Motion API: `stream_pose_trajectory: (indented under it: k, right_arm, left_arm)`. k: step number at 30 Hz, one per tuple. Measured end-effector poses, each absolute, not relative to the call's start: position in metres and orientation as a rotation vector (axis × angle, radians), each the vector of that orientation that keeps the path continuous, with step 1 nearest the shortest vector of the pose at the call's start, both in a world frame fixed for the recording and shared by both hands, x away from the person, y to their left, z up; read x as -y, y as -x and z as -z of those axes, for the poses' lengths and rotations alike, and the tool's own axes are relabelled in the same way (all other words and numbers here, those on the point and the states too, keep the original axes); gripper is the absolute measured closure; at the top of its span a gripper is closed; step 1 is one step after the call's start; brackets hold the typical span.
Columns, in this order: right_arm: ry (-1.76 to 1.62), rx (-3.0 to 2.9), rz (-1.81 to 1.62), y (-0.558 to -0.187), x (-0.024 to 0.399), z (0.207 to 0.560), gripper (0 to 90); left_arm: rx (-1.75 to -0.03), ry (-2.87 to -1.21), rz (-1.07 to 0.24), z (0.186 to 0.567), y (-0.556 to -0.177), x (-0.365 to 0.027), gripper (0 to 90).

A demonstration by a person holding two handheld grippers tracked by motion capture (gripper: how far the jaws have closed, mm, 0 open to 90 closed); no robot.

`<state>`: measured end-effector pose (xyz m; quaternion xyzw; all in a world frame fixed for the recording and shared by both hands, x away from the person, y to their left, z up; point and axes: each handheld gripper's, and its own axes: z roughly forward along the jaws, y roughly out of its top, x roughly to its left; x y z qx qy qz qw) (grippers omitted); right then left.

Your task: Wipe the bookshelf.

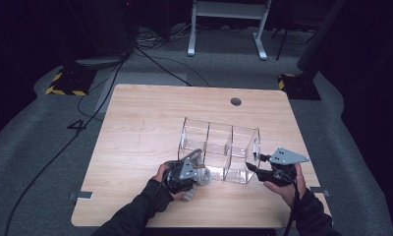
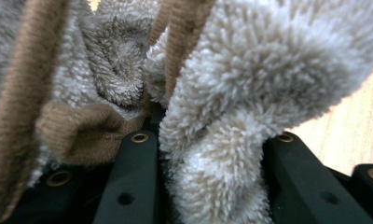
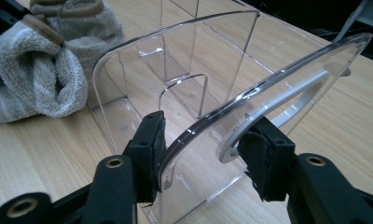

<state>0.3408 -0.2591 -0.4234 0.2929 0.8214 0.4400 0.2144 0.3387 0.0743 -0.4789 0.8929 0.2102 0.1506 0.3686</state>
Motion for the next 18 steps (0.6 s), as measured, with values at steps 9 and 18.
stream_pose_trajectory:
  k: [9, 18]
  right_arm:
    - [-0.776, -2.299, -1.219, -0.33, 0.248, 0.423, 49.5]
    - [-0.785, -2.3, -1.209, -0.326, 0.239, 0.423, 48.4]
  left_arm:
    - [-0.568, -2.107, -0.46, 0.44, -0.338, -0.093, 67.9]
    - [-0.648, -1.965, -0.419, 0.425, -0.358, -0.102, 68.1]
